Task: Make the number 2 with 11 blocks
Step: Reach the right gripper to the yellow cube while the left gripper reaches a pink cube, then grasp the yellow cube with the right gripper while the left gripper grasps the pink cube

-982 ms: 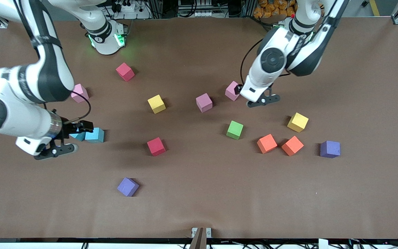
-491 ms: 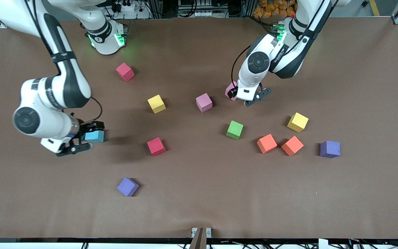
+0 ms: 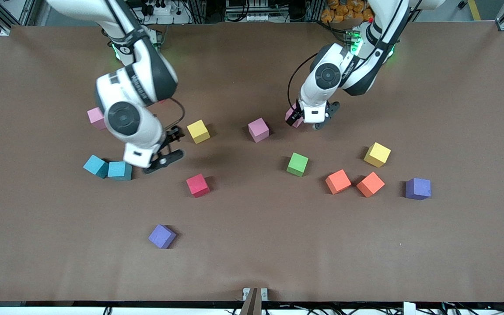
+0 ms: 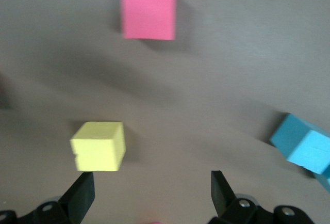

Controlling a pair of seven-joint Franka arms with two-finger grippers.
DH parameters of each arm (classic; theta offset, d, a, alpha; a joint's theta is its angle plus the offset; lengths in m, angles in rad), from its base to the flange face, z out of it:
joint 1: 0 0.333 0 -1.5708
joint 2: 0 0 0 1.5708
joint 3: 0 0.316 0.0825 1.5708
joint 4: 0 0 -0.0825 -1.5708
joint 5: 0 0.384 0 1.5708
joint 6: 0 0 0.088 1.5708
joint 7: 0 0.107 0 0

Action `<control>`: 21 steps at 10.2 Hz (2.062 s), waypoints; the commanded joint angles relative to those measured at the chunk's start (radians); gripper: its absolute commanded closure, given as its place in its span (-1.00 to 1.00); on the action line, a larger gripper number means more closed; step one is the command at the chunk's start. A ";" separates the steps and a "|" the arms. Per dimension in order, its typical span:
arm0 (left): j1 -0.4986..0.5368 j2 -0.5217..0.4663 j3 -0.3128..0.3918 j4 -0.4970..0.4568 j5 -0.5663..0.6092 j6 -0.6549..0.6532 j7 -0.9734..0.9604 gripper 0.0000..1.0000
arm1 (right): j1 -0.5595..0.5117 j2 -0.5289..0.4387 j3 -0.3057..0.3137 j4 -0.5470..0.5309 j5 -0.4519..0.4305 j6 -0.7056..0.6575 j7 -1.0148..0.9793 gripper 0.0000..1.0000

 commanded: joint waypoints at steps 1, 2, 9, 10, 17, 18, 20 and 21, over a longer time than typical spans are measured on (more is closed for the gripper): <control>-0.007 0.009 0.005 -0.001 -0.020 0.022 -0.017 -1.00 | 0.060 -0.067 -0.006 -0.124 -0.012 0.054 0.047 -1.00; -0.008 0.010 0.005 -0.003 -0.020 0.022 -0.015 -1.00 | 0.074 -0.077 -0.004 -0.156 -0.011 0.077 0.076 -1.00; -0.039 0.045 0.007 0.000 -0.002 0.022 0.003 -0.06 | 0.206 -0.055 -0.002 -0.342 0.002 0.345 0.124 -1.00; -0.037 0.045 0.007 0.000 0.035 0.022 0.008 0.56 | 0.209 -0.042 -0.004 -0.348 0.000 0.381 0.124 -1.00; -0.066 0.010 -0.061 0.048 0.086 -0.028 0.374 0.88 | 0.201 0.021 -0.012 -0.391 -0.018 0.513 0.110 -1.00; -0.092 0.018 -0.079 0.055 0.077 -0.028 0.383 0.83 | 0.200 0.018 -0.013 -0.391 -0.027 0.507 0.107 -1.00; -0.151 0.044 -0.087 0.090 0.075 -0.030 0.402 0.84 | 0.178 0.020 -0.013 -0.393 -0.066 0.507 0.104 -1.00; -0.186 0.067 -0.085 0.110 0.080 -0.028 0.403 0.84 | 0.177 0.021 -0.013 -0.399 -0.070 0.513 0.105 -1.00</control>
